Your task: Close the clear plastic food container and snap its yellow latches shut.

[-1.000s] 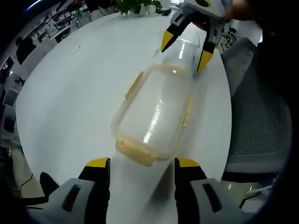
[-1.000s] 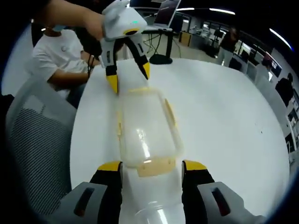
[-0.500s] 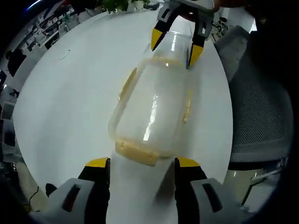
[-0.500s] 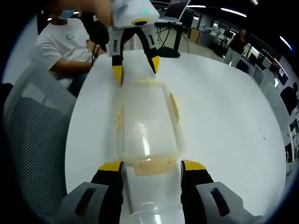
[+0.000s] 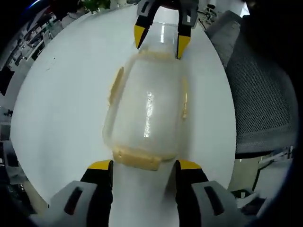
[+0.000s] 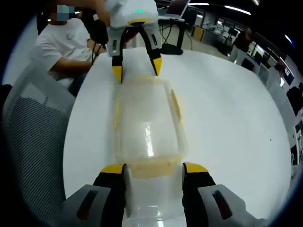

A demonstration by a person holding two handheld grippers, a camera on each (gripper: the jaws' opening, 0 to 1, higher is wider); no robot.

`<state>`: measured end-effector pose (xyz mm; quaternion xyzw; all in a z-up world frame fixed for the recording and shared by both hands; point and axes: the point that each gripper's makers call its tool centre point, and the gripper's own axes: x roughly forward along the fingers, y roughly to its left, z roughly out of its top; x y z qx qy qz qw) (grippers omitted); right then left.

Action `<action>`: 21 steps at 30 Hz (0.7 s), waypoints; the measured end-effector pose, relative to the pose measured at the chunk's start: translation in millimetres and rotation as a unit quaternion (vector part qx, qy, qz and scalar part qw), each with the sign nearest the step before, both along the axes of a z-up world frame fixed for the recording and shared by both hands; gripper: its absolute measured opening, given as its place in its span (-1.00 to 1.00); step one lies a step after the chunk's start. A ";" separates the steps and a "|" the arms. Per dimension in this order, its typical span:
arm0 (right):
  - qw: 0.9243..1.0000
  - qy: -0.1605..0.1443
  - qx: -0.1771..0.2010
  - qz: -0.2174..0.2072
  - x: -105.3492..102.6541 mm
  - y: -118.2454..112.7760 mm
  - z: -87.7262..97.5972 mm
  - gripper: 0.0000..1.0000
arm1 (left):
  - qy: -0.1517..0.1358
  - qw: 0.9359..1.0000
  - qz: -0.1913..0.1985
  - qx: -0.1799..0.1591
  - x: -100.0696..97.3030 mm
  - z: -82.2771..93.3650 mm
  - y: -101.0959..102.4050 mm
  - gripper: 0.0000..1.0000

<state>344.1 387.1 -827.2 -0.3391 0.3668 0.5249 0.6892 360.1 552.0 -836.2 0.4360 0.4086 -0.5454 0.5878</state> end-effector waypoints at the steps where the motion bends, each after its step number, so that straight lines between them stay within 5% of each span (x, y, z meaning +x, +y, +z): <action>1: 1.000 0.001 -0.003 0.003 -0.4 -0.2 -0.3 -0.06 | -0.001 1.000 -0.005 0.002 0.6 -0.4 -0.2 0.03; 21: 0.997 0.027 -0.060 0.048 -2.3 -1.2 -12.8 -0.20 | 0.015 0.998 -0.059 0.018 4.2 -2.6 -4.0 -0.21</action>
